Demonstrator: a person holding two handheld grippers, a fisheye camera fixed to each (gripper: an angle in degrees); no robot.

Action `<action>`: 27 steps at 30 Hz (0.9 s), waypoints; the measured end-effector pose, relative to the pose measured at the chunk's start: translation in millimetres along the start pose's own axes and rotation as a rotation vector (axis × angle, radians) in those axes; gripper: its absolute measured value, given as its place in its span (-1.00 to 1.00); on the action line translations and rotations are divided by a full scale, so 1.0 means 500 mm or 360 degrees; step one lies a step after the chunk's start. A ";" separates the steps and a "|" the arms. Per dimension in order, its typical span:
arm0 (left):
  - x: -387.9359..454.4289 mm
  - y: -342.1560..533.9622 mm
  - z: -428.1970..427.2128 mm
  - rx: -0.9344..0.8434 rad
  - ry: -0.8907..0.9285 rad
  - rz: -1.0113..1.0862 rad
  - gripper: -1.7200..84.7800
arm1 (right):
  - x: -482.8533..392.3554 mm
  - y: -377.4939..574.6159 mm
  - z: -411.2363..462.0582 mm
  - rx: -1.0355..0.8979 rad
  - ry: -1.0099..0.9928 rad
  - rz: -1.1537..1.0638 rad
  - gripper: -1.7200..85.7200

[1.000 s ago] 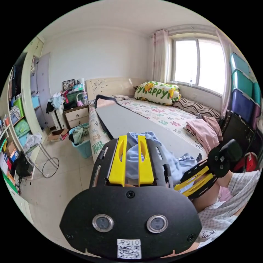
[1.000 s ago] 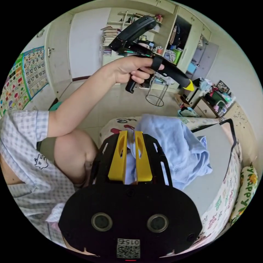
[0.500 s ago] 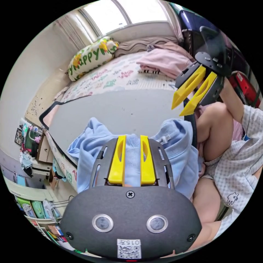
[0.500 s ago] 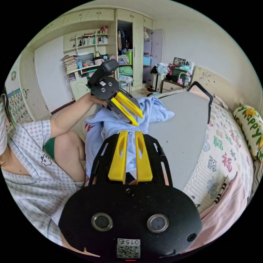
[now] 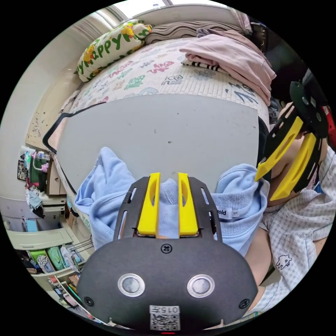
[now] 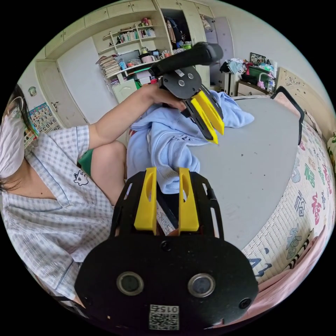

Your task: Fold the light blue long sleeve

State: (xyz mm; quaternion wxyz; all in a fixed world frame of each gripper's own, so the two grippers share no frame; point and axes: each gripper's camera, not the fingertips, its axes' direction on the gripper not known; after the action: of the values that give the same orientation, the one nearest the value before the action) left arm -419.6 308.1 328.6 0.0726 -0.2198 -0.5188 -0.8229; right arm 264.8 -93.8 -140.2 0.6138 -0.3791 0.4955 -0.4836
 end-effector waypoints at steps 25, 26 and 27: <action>-0.152 0.036 0.021 0.0206 0.0280 -0.0263 -0.81 | 0.075 0.000 -0.033 -0.0090 -0.0006 0.0019 -0.77; -0.145 0.031 0.038 0.0142 0.0256 -0.0232 -0.80 | 0.073 -0.004 -0.027 -0.0112 0.0015 0.0006 -0.77; -0.143 0.028 0.046 0.0106 0.0232 -0.0229 -0.80 | 0.072 -0.005 -0.025 -0.0120 0.0025 0.0001 -0.76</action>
State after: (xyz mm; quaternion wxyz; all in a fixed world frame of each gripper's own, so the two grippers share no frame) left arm -344.5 314.4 317.1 0.0581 -0.1190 -0.5537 -0.8221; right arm 253.3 -129.2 -149.2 0.5953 -0.3980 0.5184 -0.4674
